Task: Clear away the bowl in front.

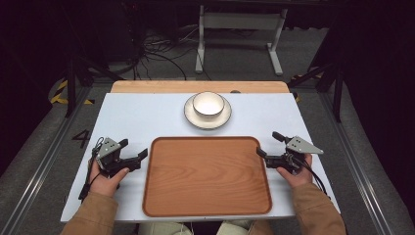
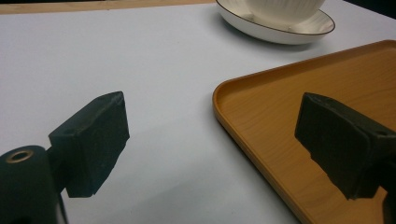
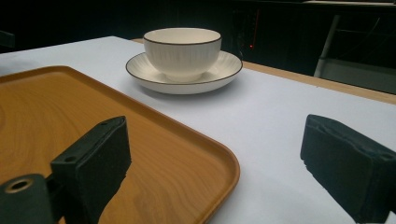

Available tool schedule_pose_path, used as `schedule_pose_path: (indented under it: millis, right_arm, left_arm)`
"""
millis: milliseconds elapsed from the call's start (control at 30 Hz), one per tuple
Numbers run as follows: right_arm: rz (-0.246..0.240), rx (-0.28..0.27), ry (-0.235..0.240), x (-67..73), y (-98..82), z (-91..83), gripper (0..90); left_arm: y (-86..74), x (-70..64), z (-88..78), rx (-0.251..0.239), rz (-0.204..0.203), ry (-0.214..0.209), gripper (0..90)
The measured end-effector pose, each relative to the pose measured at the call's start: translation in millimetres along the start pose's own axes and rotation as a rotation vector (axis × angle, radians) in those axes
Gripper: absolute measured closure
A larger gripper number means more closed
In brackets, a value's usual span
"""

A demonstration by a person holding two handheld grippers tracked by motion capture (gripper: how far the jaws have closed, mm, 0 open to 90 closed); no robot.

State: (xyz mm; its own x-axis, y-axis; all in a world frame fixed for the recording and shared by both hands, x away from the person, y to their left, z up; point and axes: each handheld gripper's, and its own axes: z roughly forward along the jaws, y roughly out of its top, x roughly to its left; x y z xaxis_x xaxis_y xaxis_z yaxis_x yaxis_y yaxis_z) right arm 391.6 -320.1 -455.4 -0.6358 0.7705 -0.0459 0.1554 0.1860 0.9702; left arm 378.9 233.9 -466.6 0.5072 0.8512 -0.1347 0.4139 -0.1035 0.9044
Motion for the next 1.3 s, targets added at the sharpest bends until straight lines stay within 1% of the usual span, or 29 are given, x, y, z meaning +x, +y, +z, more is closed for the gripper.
schedule_pose_path:
  millis: [200, 433, 500, 533, 567, 733, 767, 800, 833, 900, 1067, 1300]
  right_arm:
    - [-0.004, 0.001, 0.006, 0.1, 0.1, 0.2, 8.8]
    - [0.001, 0.001, 0.009, -0.4, 0.0, 0.2, 8.8]
    - [0.002, 0.002, 0.008, -0.6, 0.0, 0.2, 8.8]
    - [0.002, 0.003, 0.009, -0.6, 0.1, 0.3, 8.8]
    - [0.002, 0.004, 0.010, -0.7, 0.1, 0.3, 8.8]
    - [0.007, 0.003, 0.010, -0.9, 0.0, 0.3, 8.8]
    - [0.007, 0.003, 0.010, -0.9, 0.0, 0.4, 8.8]
    - [0.006, 0.003, 0.011, -1.0, 0.0, 0.4, 8.8]
    - [0.008, 0.003, 0.010, -1.0, 0.0, 0.3, 8.8]
    - [0.009, 0.003, 0.009, -1.0, 0.0, 0.2, 8.8]
    - [0.008, 0.003, 0.011, -1.3, 0.0, 0.5, 8.8]
    - [0.008, 0.002, 0.011, -1.4, 0.0, 0.5, 8.8]
  left_arm:
    - [0.5, -0.3, 0.8, 0.008, -0.005, 0.006, 10.7]
    - [0.6, -1.3, 1.0, 0.009, 0.008, 0.006, 10.5]
    - [1.4, -0.7, 1.8, 0.023, -0.007, 0.007, 11.2]
    - [2.0, 0.1, 2.1, 0.032, -0.004, 0.007, 11.4]
    - [2.2, 0.0, 2.5, 0.041, -0.011, 0.003, 11.4]
    - [3.2, -2.3, 3.4, 0.064, -0.006, 0.006, 11.1]
    - [3.8, -3.4, 3.3, 0.069, 0.002, -0.001, 11.1]
    - [4.5, -4.1, 3.0, 0.070, 0.007, 0.003, 11.1]
    - [7.8, -5.9, 1.2, 0.063, 0.018, 0.008, 11.1]
    - [9.7, -6.9, -0.2, 0.057, 0.020, 0.006, 11.1]
    - [20.6, -11.9, -8.5, 0.030, 0.033, -0.002, 11.2]
    - [28.1, -15.7, -15.5, 0.015, 0.035, -0.009, 11.2]
